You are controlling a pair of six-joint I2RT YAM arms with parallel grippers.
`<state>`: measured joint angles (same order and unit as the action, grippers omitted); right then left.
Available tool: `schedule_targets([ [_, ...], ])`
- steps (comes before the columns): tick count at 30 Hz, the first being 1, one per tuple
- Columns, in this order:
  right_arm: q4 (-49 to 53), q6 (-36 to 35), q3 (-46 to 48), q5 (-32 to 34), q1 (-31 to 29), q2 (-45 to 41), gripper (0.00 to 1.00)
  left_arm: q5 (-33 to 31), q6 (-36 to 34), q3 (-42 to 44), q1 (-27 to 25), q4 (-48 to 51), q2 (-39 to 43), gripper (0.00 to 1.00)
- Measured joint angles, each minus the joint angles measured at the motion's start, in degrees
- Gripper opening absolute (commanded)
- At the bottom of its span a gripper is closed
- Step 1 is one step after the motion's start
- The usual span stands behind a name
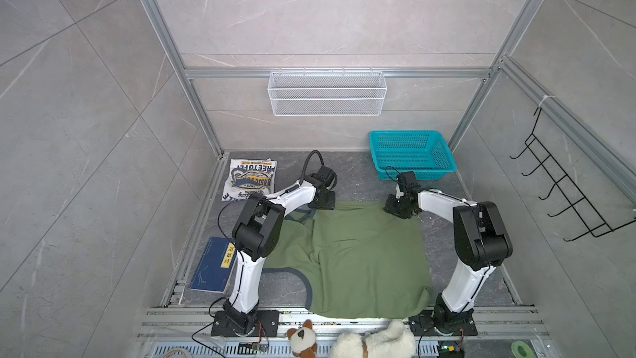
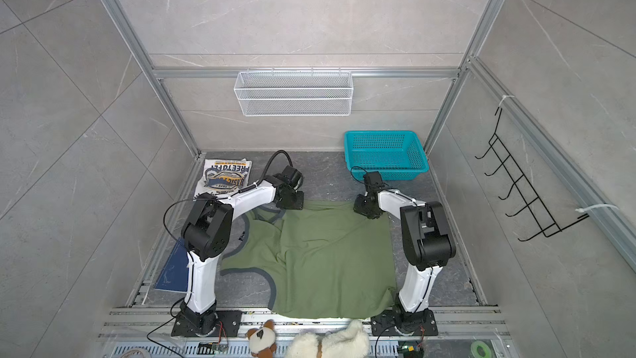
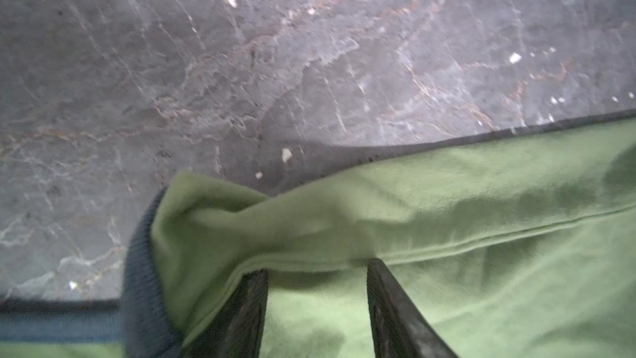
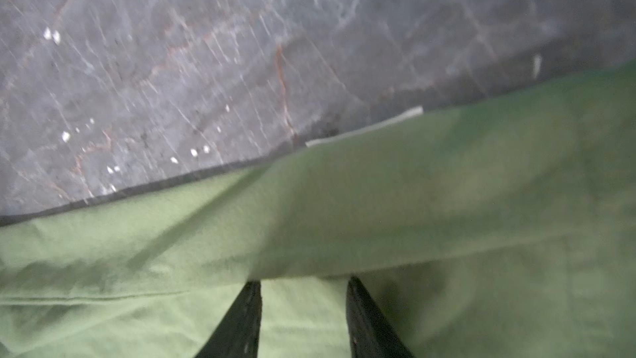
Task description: Fold and stack the tank tops
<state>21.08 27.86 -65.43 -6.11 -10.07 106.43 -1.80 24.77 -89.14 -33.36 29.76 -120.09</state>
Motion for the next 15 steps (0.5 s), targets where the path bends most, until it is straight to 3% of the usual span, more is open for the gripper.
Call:
schedule_targets([
  [8,-0.24,-0.72,-8.26,5.09,0.00,4.76,0.36,-0.68,-2.12,-1.38,2.23,-3.26,-3.15,0.51],
  [15,0.68,-2.21,-12.70,9.99,0.02,7.13,0.37,-1.55,-3.93,-6.14,4.52,-2.91,-6.49,0.53],
])
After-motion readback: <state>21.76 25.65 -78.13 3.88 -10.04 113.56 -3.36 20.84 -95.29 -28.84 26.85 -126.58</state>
